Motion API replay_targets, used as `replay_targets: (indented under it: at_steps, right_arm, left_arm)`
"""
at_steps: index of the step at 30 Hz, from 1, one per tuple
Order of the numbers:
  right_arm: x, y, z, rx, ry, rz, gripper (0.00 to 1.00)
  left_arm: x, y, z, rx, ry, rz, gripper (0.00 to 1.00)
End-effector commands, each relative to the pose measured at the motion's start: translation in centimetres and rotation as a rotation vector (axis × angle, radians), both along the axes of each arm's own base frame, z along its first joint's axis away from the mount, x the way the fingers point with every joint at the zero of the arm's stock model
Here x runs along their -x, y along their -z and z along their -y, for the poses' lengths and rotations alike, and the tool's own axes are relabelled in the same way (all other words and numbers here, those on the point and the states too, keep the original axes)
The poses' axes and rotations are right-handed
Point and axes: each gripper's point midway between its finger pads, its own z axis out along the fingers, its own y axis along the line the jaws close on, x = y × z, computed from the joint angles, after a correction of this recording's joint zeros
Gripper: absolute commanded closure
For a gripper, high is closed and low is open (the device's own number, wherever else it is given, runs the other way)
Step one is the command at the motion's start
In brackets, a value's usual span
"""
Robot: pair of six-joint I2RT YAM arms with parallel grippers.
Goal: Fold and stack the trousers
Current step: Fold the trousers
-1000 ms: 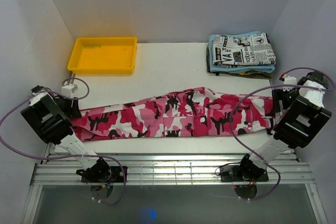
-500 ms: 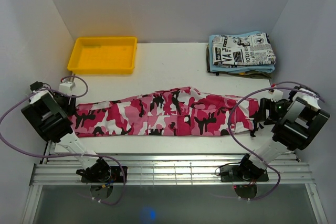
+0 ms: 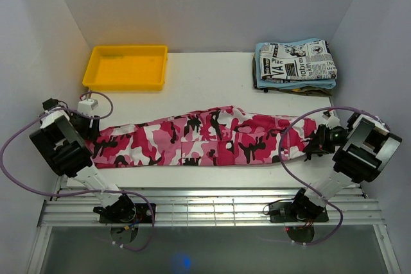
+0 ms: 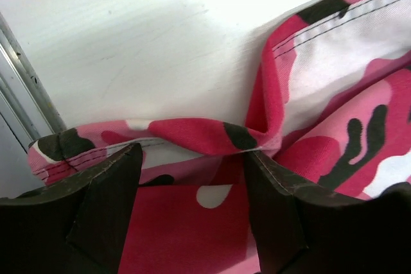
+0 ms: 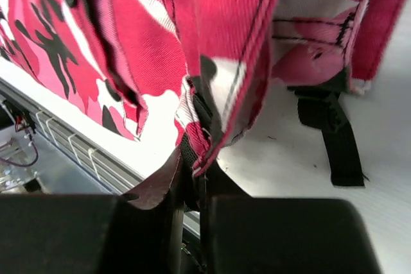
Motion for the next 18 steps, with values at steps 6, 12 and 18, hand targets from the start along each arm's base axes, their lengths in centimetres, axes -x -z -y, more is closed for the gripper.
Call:
replay_targets:
  at_steps: [6, 12, 18]
  right_arm:
    - [-5.9, -6.7, 3.4, 0.148, -0.003, 0.3, 0.92]
    - [-9.9, -7.9, 3.7, 0.132, -0.034, 0.411, 0.92]
    - [-12.2, -11.0, 3.4, 0.087, -0.076, 0.546, 0.92]
  left_arm:
    - [-1.0, -3.8, 3.0, 0.036, 0.024, 0.078, 0.25]
    - [-1.0, -1.8, 3.2, 0.069, -0.027, 0.015, 0.26]
    - [-1.4, -0.9, 2.7, 0.067, -0.065, -0.006, 0.27]
